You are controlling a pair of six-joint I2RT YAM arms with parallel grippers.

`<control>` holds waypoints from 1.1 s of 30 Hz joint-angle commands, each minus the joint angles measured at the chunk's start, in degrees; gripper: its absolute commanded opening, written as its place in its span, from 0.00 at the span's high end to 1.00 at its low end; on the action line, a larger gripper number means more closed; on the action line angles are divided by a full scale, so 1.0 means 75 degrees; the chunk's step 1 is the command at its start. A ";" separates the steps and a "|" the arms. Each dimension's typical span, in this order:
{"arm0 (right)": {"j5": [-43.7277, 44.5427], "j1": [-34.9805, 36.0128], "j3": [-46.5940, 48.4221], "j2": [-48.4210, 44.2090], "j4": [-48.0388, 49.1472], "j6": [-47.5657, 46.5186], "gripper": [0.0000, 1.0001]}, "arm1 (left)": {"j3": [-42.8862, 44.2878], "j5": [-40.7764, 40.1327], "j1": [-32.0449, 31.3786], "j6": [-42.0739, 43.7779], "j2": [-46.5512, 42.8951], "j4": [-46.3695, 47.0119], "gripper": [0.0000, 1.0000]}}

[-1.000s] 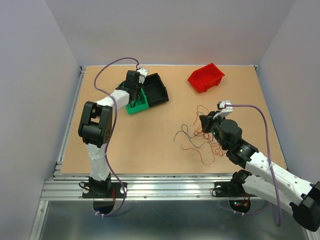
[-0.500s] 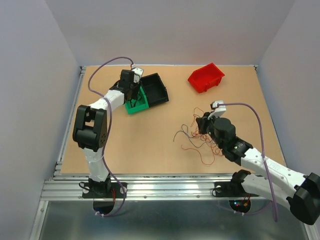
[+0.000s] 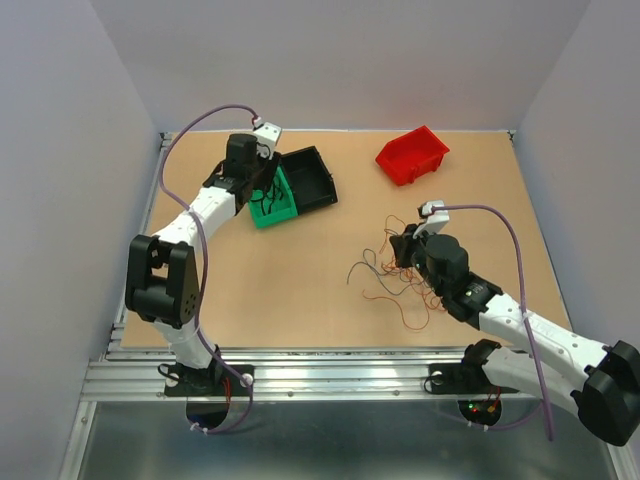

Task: Untangle the cables

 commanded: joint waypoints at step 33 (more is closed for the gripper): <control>-0.0114 0.0000 0.0555 0.0124 0.0603 0.0023 0.99 | 0.1227 -0.0322 -0.0095 0.0555 0.2336 -0.0553 1.00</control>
